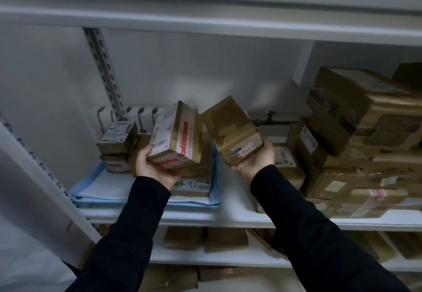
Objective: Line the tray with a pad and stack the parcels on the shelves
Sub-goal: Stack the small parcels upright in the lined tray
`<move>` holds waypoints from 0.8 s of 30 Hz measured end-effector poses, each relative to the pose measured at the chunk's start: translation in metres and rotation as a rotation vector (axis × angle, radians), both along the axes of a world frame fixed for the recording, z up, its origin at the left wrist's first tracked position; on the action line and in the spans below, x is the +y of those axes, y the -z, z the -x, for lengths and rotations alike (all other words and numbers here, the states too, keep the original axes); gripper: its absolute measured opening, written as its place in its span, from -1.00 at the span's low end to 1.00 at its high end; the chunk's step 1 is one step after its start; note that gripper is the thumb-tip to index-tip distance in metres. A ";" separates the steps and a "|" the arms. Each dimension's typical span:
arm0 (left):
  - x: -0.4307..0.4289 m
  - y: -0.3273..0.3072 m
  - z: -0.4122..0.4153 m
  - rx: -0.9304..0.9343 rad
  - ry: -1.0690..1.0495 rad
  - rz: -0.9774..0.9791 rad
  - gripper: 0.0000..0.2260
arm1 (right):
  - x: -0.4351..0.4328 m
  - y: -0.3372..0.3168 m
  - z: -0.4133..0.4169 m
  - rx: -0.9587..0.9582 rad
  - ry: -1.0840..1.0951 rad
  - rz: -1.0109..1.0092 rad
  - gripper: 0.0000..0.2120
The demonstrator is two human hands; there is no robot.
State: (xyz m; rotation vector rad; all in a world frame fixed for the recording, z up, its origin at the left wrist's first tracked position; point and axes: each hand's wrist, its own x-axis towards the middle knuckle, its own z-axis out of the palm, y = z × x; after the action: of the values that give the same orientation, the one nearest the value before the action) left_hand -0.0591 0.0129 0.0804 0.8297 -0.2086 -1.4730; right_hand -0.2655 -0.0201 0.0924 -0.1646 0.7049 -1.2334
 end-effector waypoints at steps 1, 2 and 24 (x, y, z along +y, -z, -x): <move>0.001 0.002 -0.005 -0.004 0.004 -0.006 -0.67 | -0.001 0.003 -0.003 0.002 -0.018 0.024 -0.52; 0.002 0.003 -0.008 -0.013 0.015 -0.016 -0.69 | -0.001 0.004 -0.005 0.001 -0.043 0.043 -0.50; -0.063 -0.005 -0.082 -0.236 -0.087 -0.279 -0.56 | -0.037 -0.001 -0.066 0.072 -0.214 0.071 -0.65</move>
State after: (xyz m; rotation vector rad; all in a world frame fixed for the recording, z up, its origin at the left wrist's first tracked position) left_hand 0.0230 -0.0497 0.0853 1.2255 -0.1426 -1.3378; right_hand -0.1993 -0.0575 0.0930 -0.3362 0.6878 -1.0523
